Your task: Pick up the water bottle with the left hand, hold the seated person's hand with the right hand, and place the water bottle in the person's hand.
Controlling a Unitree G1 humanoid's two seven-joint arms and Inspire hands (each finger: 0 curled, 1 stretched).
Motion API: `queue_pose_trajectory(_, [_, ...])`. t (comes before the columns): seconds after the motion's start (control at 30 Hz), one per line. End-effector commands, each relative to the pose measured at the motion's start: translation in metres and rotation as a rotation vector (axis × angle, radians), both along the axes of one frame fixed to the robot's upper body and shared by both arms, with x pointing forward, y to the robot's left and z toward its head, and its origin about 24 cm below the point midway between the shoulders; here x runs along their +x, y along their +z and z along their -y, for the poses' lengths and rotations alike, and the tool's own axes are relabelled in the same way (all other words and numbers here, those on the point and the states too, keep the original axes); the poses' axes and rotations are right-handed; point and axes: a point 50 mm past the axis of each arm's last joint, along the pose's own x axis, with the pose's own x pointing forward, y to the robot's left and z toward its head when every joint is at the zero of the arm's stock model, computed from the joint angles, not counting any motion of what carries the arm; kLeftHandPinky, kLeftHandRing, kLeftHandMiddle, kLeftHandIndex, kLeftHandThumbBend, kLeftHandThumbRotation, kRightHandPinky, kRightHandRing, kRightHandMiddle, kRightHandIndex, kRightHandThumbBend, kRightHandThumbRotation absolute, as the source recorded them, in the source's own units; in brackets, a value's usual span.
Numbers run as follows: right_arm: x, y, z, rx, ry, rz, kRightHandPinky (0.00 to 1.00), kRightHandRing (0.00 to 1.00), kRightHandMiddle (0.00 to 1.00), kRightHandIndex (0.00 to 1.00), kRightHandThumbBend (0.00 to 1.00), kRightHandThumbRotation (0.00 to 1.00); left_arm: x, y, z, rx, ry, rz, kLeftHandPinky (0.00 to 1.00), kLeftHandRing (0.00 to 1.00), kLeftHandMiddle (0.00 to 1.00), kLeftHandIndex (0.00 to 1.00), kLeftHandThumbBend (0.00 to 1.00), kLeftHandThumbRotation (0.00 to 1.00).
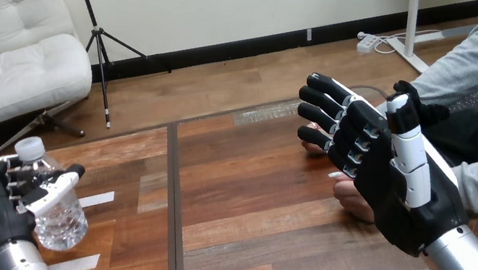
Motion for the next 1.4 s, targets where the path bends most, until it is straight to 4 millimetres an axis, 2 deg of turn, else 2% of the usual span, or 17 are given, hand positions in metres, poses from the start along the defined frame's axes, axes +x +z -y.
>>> queue_pose_trajectory(0.0, [0.008, 0.019, -0.001, 0.012, 0.0, 0.096, 0.91, 0.95, 0.93, 0.91, 0.77, 1.0, 0.015, 0.025, 0.008, 0.041, -0.047, 0.126, 0.44, 0.46, 0.49, 0.48, 0.73, 0.0])
queue_pose_trajectory(0.63, [0.009, 0.017, 0.0, -0.006, -0.003, 0.079, 0.91, 0.95, 0.93, 0.91, 0.77, 1.0, 0.009, 0.026, 0.015, 0.069, -0.117, 0.231, 0.42, 0.45, 0.48, 0.46, 0.69, 0.0])
queue_pose_trajectory(0.97, [0.013, 0.014, 0.002, -0.037, 0.0, 0.082, 0.91, 0.95, 0.94, 0.91, 0.75, 1.0, 0.006, 0.022, 0.015, 0.066, -0.121, 0.231, 0.4, 0.43, 0.46, 0.45, 0.71, 0.0])
queue_pose_trajectory(1.07, [0.017, 0.011, 0.005, -0.081, 0.013, 0.083, 0.91, 0.95, 0.94, 0.91, 0.74, 1.0, 0.006, 0.022, 0.016, 0.062, -0.124, 0.234, 0.4, 0.43, 0.46, 0.45, 0.72, 0.0])
queue_pose_trajectory(1.3, [0.03, 0.011, 0.019, -0.368, -0.003, 0.176, 0.85, 0.92, 0.92, 0.9, 0.76, 1.0, 0.006, 0.021, 0.018, 0.068, -0.137, 0.23, 0.39, 0.43, 0.46, 0.45, 0.73, 0.0])
queue_pose_trajectory(1.37, [0.034, 0.01, 0.021, -0.402, 0.004, 0.196, 0.83, 0.91, 0.92, 0.9, 0.78, 0.94, 0.006, 0.021, 0.019, 0.067, -0.138, 0.232, 0.39, 0.42, 0.46, 0.45, 0.73, 0.0])
